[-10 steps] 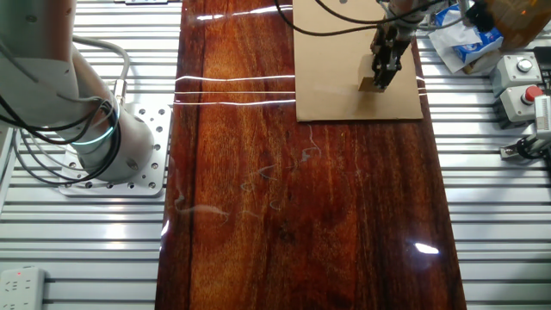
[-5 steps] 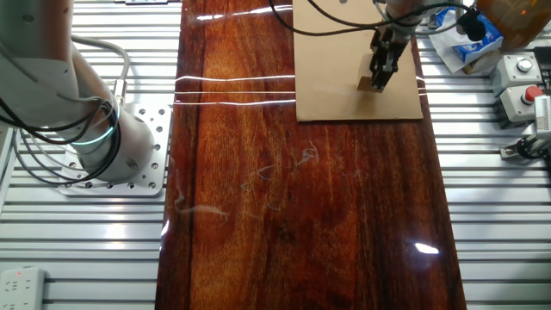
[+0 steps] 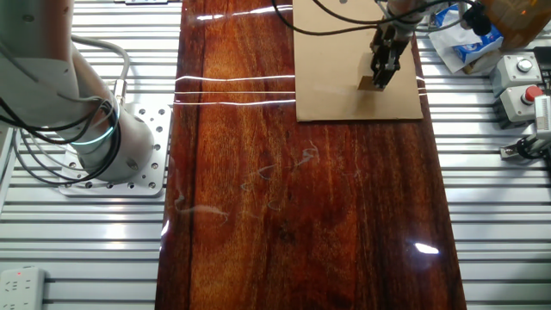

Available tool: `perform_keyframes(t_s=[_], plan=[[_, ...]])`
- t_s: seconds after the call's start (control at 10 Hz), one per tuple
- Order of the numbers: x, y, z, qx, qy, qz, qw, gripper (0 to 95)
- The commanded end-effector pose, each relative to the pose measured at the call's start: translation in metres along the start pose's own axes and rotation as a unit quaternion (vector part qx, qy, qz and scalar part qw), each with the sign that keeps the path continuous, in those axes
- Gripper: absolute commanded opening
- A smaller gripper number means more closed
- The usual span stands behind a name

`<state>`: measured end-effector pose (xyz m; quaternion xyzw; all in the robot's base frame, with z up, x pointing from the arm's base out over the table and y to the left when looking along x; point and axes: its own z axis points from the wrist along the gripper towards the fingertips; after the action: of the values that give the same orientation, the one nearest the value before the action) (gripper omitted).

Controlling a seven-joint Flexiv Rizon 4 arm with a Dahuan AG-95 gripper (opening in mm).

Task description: Grab the block and place it at the designated location

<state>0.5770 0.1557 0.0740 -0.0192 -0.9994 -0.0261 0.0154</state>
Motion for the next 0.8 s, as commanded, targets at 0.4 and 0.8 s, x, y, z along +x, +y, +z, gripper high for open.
perform_keyframes(t_s=[0.4, 0.8], plan=[[0.004, 0.008, -0.018, -0.018, 0.002, 0.002, 0.9998, 19.0], [-0.007, 0.042, -0.020, -0.013, 0.002, 0.007, 0.9999, 19.0]])
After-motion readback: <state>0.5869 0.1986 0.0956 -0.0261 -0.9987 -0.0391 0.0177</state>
